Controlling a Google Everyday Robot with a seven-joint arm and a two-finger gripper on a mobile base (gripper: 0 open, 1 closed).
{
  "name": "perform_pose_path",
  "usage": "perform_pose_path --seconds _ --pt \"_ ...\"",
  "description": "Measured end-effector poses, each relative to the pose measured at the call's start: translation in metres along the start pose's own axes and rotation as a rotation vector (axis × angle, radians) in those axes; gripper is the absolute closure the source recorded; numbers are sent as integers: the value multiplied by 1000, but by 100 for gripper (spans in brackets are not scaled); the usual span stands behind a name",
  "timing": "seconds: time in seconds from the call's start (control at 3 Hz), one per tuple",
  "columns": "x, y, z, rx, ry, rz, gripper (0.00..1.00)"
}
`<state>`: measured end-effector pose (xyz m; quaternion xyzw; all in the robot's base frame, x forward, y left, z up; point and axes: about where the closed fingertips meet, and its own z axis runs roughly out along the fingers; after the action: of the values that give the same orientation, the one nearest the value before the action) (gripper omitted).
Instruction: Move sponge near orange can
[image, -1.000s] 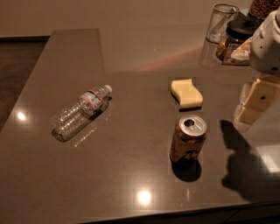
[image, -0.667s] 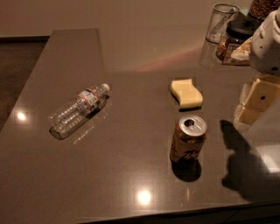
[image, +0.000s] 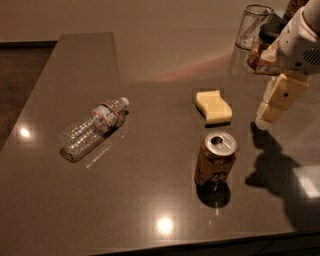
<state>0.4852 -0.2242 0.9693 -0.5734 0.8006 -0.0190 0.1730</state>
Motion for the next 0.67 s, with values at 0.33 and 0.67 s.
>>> perform_pose_path --seconds 0.33,0.67 --pt "1 -25 20 -19 -15 54 0" --pt "-4 -36 55 -39 -44 107 0"
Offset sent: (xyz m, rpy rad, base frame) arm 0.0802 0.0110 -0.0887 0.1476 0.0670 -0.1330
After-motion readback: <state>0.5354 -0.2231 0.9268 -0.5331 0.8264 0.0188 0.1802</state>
